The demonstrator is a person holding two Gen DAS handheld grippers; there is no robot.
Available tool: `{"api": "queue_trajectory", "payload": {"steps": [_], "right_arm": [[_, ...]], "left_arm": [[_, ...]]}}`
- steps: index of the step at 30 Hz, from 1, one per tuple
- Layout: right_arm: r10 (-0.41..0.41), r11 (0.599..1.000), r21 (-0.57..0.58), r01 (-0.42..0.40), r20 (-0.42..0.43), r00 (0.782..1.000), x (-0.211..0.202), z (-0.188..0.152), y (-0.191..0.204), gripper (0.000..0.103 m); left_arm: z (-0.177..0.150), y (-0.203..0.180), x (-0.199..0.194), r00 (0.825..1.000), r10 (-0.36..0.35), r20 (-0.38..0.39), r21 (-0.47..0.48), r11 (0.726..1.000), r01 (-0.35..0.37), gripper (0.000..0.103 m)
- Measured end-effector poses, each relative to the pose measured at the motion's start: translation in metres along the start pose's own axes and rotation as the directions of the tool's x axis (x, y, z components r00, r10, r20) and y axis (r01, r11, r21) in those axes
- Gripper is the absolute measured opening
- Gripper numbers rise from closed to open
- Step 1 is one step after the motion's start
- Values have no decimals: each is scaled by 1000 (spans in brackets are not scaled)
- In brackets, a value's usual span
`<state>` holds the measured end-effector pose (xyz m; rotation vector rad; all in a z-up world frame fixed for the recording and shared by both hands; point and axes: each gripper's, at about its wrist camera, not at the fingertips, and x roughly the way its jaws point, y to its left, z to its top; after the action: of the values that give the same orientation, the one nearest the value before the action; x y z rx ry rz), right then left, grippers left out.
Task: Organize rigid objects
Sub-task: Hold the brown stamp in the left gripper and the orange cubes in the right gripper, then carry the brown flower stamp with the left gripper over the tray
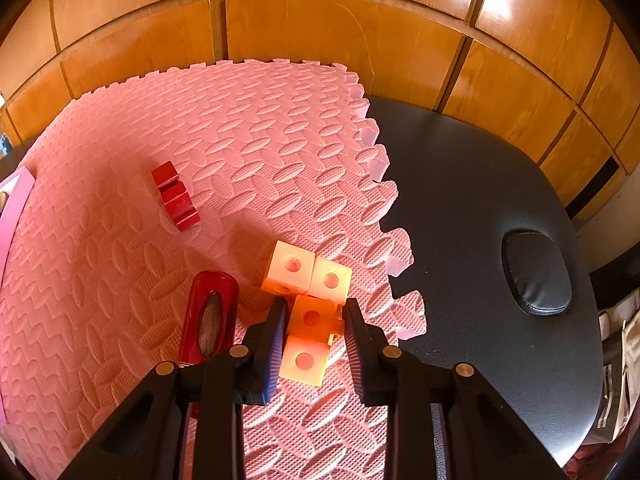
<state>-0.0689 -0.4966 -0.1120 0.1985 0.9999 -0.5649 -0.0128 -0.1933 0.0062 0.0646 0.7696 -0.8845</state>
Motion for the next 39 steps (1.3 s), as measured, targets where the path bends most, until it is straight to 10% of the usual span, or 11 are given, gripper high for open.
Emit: {"api": "queue_trajectory", "payload": {"steps": [15,29,39], "right_arm": [[-31,999,-27,31,12,999,-1,-1,4,27],[-47,998,-43,48,23,999,-2,-2,7,27],[-50,997,-55,51,26,998,-2,-1,7,27]], "left_arm": [[-42,144,-63,946,323,-13,-219,923,-317,23],[-45,181,-13,912,409,-40,-178,895,-409,24],[-53,179,-16,908,417,-38,-180,891,-417,44]]}}
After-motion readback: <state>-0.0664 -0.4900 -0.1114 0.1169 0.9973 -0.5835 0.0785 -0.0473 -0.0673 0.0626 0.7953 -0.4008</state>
